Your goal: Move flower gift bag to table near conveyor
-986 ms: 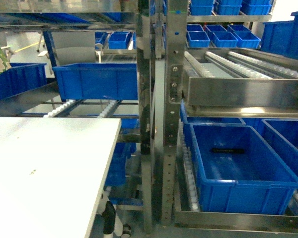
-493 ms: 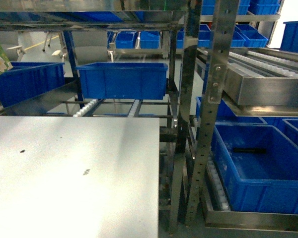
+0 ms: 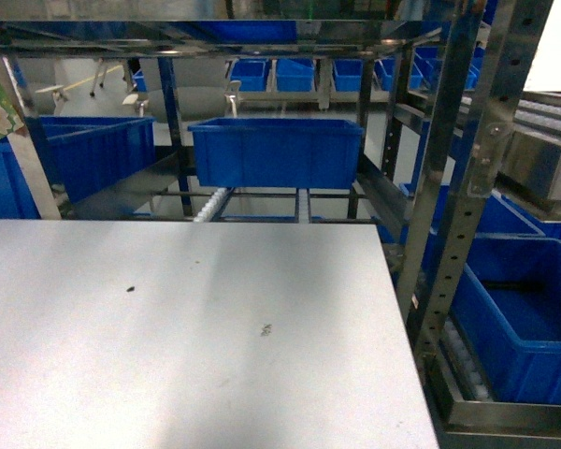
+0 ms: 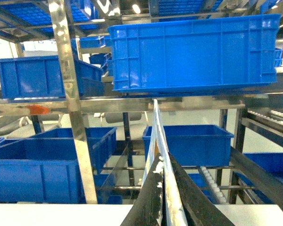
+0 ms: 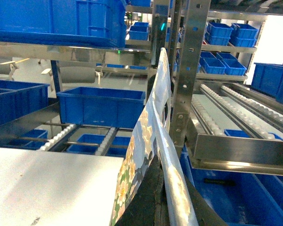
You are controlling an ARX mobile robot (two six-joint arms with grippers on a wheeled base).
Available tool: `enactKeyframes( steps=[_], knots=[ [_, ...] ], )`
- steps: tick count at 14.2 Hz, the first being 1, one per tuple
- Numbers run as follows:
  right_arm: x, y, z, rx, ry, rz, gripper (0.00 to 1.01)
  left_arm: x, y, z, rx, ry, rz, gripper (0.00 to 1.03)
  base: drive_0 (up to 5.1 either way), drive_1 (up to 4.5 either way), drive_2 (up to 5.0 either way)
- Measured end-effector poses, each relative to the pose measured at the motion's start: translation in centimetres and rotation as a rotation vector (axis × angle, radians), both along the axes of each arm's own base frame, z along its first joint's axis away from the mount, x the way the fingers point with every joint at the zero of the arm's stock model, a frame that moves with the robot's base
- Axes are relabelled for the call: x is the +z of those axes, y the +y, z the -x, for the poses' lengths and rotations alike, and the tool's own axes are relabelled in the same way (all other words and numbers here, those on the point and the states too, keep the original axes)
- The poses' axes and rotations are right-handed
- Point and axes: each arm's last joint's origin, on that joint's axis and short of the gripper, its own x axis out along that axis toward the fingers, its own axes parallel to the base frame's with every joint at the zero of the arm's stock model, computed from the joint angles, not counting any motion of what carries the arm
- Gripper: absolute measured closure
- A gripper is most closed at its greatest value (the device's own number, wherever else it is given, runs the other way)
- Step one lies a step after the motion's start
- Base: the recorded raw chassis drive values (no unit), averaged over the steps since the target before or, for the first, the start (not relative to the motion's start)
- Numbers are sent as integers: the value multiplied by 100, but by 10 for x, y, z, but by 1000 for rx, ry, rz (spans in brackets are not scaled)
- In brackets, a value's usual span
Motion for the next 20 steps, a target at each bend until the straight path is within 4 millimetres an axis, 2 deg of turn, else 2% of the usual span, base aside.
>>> enactKeyframes(
  steps=[20],
  knots=[
    [-1,0,0,0,5,1,99,0,0,0,1,2,0,101,-500,241,241]
  ],
)
